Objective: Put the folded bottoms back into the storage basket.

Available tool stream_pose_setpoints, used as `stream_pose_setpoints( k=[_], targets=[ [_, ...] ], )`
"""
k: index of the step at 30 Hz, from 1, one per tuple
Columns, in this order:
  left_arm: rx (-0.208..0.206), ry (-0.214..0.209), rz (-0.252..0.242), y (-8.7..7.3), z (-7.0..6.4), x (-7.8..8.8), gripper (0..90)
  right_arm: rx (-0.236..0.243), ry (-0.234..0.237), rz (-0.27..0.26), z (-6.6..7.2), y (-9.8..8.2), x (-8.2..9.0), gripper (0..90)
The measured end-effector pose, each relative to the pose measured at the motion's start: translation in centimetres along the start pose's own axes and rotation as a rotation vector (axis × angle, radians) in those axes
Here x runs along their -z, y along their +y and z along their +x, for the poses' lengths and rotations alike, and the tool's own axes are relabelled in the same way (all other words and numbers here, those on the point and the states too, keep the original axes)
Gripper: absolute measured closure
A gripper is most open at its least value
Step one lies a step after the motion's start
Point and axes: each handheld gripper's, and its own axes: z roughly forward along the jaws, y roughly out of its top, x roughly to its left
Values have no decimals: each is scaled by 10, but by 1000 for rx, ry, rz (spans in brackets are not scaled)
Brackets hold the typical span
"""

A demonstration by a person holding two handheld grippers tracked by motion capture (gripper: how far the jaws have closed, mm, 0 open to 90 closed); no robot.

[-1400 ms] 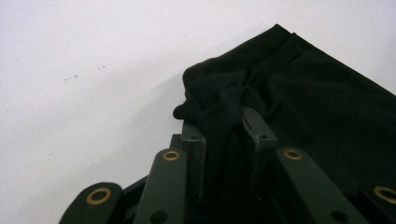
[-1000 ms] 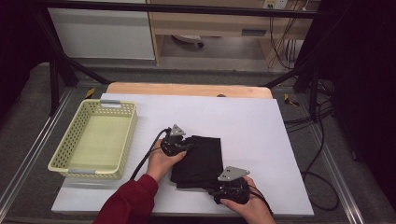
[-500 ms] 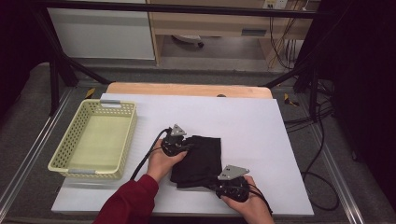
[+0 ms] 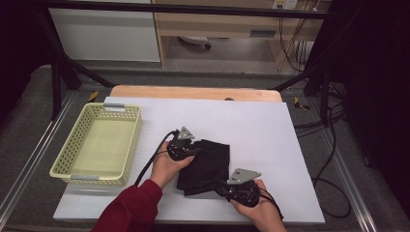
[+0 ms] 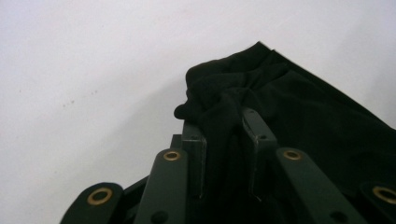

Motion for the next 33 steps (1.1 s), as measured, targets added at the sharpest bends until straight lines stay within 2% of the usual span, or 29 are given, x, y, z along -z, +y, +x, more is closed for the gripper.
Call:
stream_pose_setpoints(
  k=[7,17,24,33],
  targets=[
    [-59,5,11,20,-4,13,750,-5,17,-21,-6,16,7,761],
    [-82,31,-4,42,0,29,750,23,27,-36,-8,42,10,761],
    [-106,49,9,49,5,39,750,-1,63,-40,-13,52,5,761],
    [-108,65,5,55,12,49,750,-4,99,-52,-14,64,0,762]
  ],
)
